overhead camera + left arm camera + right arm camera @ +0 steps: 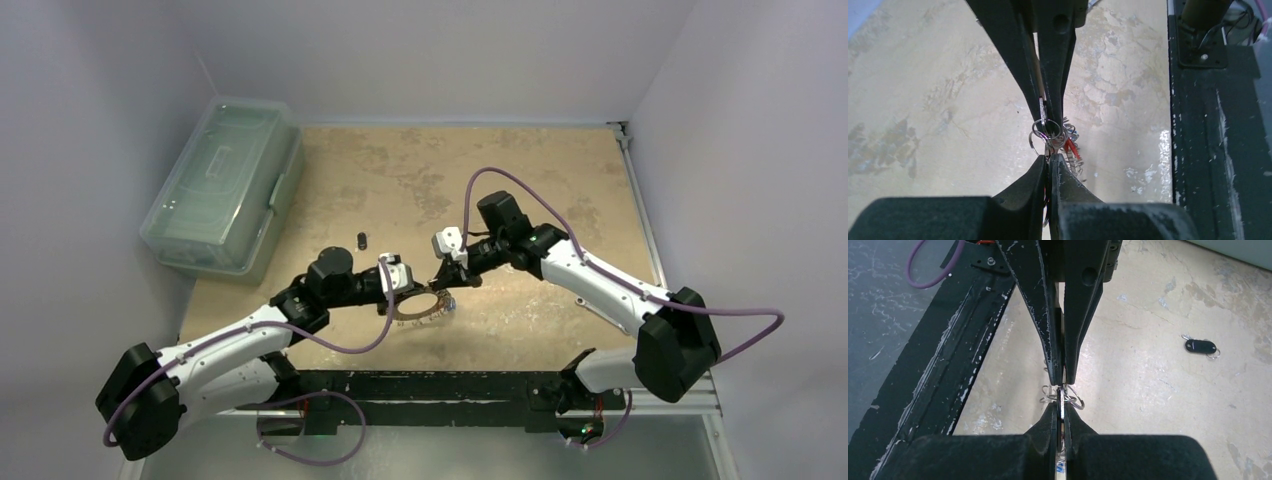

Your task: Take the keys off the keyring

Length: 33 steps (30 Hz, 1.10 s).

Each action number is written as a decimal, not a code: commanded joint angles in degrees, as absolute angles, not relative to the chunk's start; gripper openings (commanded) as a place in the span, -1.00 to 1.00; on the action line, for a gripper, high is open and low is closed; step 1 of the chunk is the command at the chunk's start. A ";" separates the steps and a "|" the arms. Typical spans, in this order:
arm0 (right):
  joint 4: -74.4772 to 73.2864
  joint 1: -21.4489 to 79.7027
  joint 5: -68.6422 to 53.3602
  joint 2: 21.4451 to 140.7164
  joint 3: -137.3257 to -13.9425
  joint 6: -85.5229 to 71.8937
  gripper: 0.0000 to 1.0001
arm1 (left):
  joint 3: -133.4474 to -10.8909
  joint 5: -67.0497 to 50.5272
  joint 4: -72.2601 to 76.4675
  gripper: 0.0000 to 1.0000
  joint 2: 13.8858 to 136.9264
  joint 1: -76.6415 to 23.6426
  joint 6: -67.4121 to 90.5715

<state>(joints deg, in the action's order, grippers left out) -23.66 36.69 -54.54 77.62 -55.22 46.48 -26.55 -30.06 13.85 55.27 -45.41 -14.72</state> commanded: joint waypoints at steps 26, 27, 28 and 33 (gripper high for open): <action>-31.39 37.63 -51.55 77.87 -63.16 72.67 -1.00 | -44.30 -39.25 -22.99 -0.09 50.82 -43.55 -28.76; -31.64 37.70 -51.77 77.81 -63.26 72.68 -1.00 | -44.23 -39.03 -21.34 -0.14 51.19 -42.30 -27.31; -31.90 37.86 -51.96 77.74 -63.24 72.69 -1.00 | -44.16 -39.84 -19.88 -0.18 51.91 -41.02 -26.47; -33.20 38.25 -53.64 76.98 -62.93 73.54 -1.00 | -41.35 -42.89 -9.65 -0.23 54.21 -36.12 -25.65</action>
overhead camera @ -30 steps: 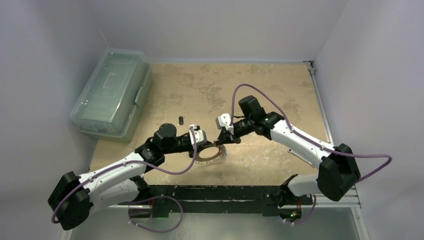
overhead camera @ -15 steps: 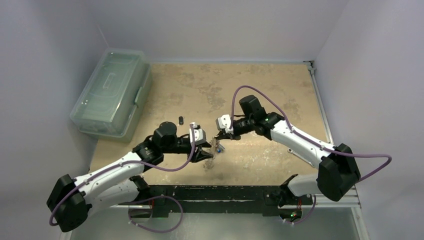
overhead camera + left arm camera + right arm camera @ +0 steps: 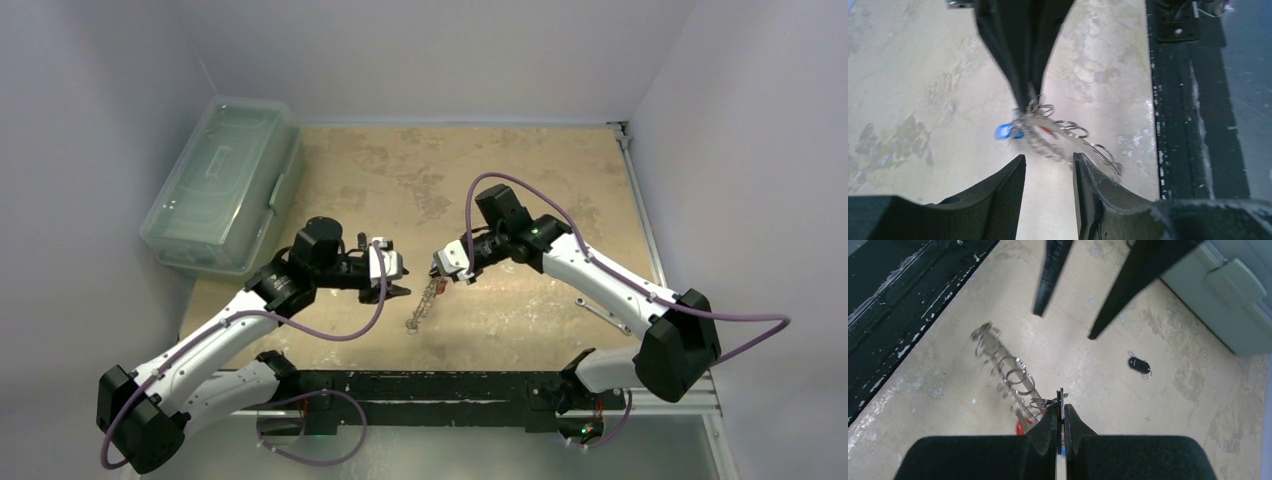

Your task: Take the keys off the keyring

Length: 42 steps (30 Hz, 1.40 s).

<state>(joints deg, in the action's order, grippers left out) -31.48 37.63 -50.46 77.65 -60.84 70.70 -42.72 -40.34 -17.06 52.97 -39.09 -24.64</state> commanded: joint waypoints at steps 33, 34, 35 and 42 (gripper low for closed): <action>-42.73 43.51 -38.85 81.11 -71.60 82.29 -1.00 | -40.67 -50.25 -19.19 -0.02 54.50 -32.55 -40.39; -42.96 43.59 -36.96 81.59 -72.23 82.65 -1.00 | -41.70 -50.46 -20.26 -0.02 54.65 -31.50 -40.78; -43.35 43.79 -35.07 82.23 -72.98 82.96 -1.00 | -42.23 -50.53 -20.88 -0.01 54.93 -30.18 -40.93; -44.99 45.28 -23.06 83.17 -74.02 81.50 -1.00 | -42.93 -53.68 -19.55 -0.03 59.21 -24.39 -41.25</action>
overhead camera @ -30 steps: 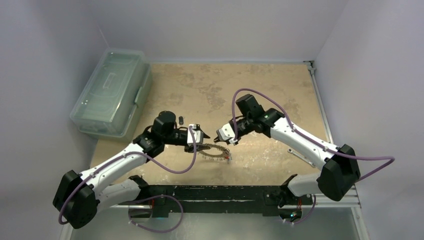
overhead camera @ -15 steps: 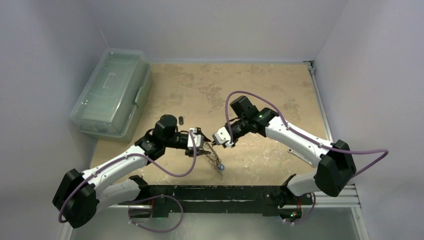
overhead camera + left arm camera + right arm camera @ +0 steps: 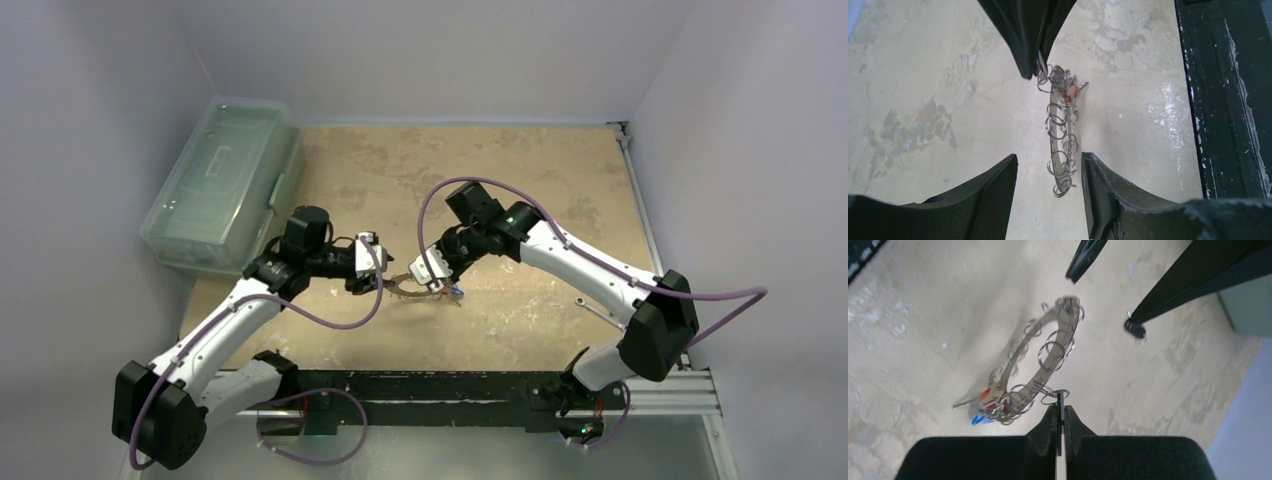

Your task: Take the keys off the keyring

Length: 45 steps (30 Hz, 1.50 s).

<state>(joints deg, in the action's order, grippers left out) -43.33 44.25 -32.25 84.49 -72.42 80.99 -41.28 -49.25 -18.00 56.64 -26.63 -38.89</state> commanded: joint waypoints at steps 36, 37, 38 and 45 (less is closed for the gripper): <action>-26.08 51.24 -17.64 67.26 -56.03 92.72 -1.00 | -41.67 -59.63 10.26 -0.15 74.90 -35.37 -37.47; -25.77 51.24 -17.74 66.91 -55.65 92.80 -1.00 | -41.73 -59.38 9.37 -0.15 74.82 -35.33 -37.68; -25.18 51.30 -17.75 66.58 -55.11 92.87 -1.00 | -41.98 -59.52 8.28 -0.15 74.82 -35.33 -38.13; -24.08 51.35 -17.37 65.47 -53.90 92.45 -1.00 | -40.69 -61.56 8.60 -0.48 74.88 -36.35 -37.36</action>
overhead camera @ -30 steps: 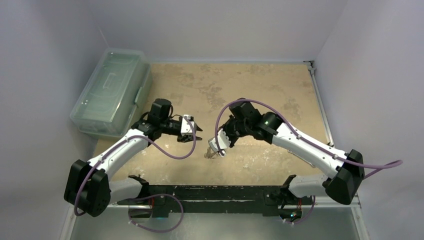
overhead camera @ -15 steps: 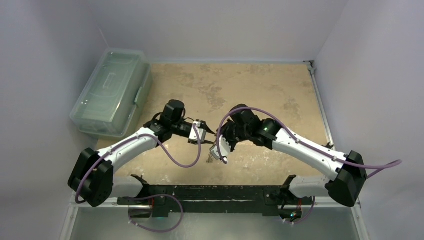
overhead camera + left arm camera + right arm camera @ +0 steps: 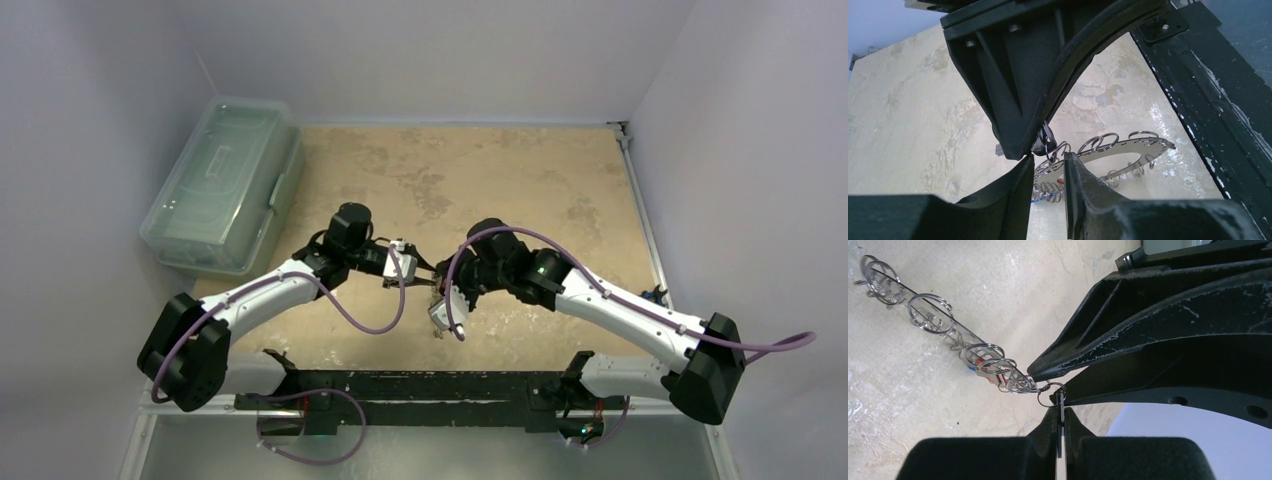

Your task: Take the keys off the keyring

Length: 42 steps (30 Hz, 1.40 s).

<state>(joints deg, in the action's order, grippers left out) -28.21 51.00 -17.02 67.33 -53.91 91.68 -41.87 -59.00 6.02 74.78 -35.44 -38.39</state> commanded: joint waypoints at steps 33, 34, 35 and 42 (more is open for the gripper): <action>-10.78 45.44 -22.11 61.37 -42.07 75.23 -1.00 | -27.83 -54.68 30.76 -1.00 62.49 -36.08 -20.10; -10.33 45.44 -22.41 61.35 -41.83 75.16 -1.00 | -27.70 -54.59 31.07 -1.00 62.49 -36.07 -20.23; -9.86 45.44 -22.75 61.27 -41.40 75.22 -1.00 | -27.51 -54.35 31.83 -1.00 62.49 -36.17 -19.91; -2.37 45.44 -22.13 61.05 -37.39 75.63 -1.00 | -27.68 -50.79 26.59 -1.00 60.13 -39.42 -28.46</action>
<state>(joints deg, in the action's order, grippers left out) -7.75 46.11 -23.16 62.43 -39.79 76.49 -27.16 -51.27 26.52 63.20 -37.34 -22.31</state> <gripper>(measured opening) 0.024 0.007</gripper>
